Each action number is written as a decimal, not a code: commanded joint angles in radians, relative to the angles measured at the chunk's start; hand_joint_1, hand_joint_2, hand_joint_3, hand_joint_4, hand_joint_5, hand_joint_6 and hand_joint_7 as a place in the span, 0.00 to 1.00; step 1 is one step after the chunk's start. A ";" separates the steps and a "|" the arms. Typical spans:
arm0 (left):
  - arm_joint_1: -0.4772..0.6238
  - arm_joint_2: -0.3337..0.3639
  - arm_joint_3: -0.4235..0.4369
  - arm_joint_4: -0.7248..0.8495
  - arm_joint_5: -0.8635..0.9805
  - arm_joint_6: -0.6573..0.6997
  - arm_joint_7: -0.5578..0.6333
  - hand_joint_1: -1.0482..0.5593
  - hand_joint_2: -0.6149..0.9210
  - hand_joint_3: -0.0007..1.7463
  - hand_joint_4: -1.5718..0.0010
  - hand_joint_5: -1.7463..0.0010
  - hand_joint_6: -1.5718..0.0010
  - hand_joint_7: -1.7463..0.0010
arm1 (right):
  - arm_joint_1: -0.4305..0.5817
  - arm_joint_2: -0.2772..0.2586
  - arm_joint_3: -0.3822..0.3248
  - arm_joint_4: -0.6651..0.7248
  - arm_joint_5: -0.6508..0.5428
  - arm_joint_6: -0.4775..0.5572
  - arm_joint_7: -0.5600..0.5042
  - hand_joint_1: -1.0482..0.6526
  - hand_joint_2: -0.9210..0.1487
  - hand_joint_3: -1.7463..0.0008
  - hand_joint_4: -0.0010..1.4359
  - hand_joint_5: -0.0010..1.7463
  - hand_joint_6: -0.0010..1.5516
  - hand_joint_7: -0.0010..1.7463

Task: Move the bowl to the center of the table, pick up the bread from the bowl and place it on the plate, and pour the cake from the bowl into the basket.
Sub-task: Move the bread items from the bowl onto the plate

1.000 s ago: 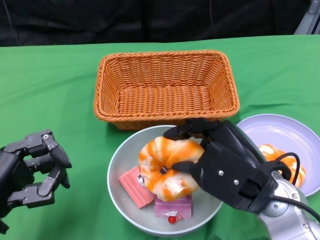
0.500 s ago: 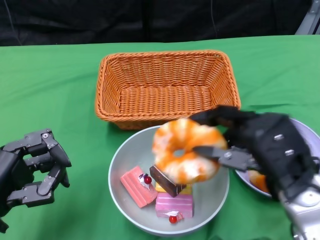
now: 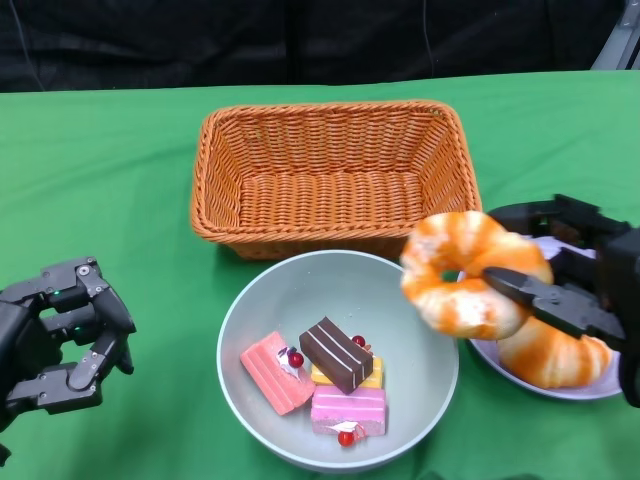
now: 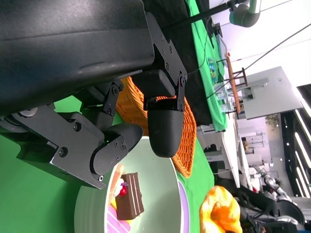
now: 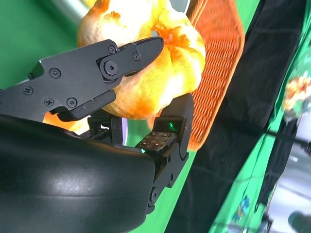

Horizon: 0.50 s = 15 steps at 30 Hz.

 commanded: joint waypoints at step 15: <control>-0.009 0.033 0.012 0.013 0.004 0.020 0.003 0.64 0.77 0.61 0.55 0.04 0.53 0.20 | 0.032 -0.031 -0.093 0.098 -0.014 -0.006 -0.147 0.56 0.00 0.94 0.43 0.78 0.46 0.50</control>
